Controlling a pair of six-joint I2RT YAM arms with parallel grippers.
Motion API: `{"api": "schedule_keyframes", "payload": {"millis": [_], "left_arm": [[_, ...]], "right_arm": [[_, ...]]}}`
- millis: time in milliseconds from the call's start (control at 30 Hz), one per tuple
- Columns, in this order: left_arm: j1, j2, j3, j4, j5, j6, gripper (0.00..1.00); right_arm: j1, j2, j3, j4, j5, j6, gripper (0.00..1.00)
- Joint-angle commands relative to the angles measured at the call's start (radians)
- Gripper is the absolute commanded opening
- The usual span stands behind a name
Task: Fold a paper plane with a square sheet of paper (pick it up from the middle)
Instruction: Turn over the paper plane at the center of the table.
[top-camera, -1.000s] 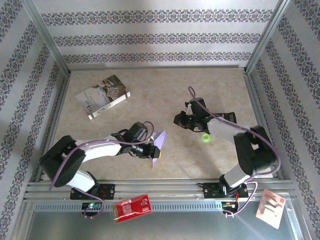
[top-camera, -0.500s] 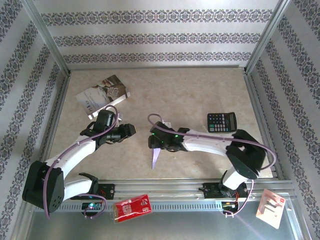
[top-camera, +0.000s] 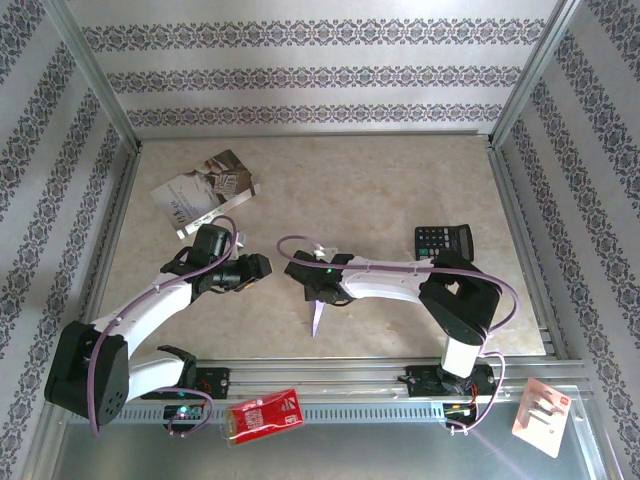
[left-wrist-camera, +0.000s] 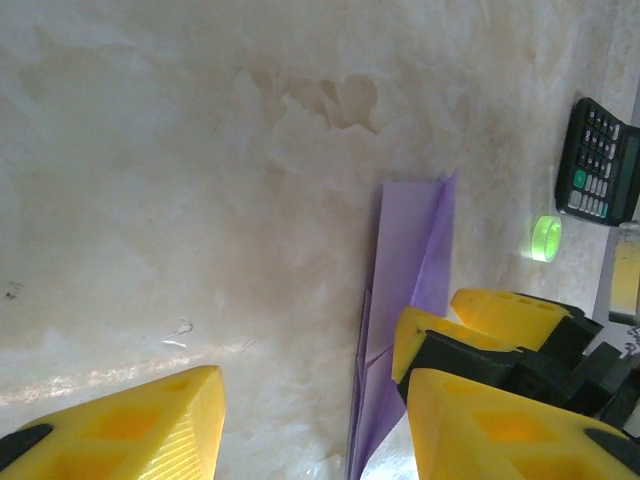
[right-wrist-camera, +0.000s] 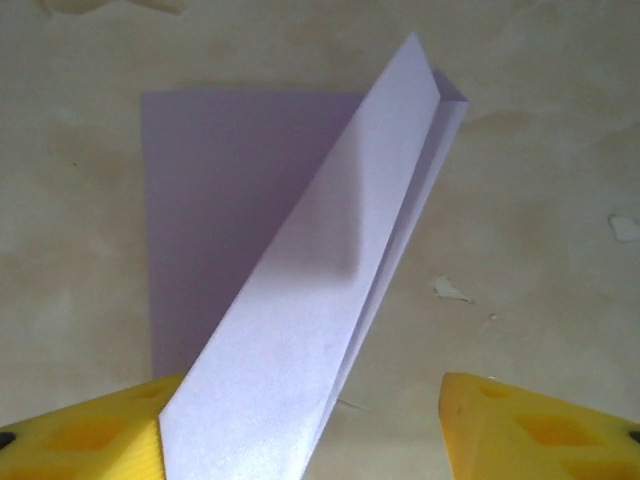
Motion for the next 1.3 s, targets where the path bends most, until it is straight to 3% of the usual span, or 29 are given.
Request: {"api": "schedule_keyframes", "payload": {"millis": [0,300,433,633,833,1267], "left_arm": [[0.008,0.002,0.014,-0.054,0.012,0.035,0.51],[0.003,0.013,0.014,-0.030,0.047,0.022,0.54],[0.003,-0.009,-0.016,0.030,0.081,-0.030,0.61],[0.068,-0.068,0.017,-0.070,0.008,0.026,0.62],[0.052,-0.077,-0.053,0.029,0.050,-0.058,0.62],[-0.218,0.099,-0.059,0.216,-0.044,-0.161,0.64]], "right_arm": [[0.005,-0.056,-0.021,-0.033,0.036,0.011,0.52],[-0.029,-0.125,-0.099,0.043,-0.005,-0.018,0.14],[-0.063,-0.200,-0.180,0.234,-0.112,-0.083,0.00],[-0.078,-0.212,-0.189,0.515,-0.332,-0.054,0.00],[-0.149,-0.233,-0.316,0.669,-0.418,-0.011,0.00],[-0.260,-0.303,-0.565,0.797,-0.462,-0.006,0.00]]}}
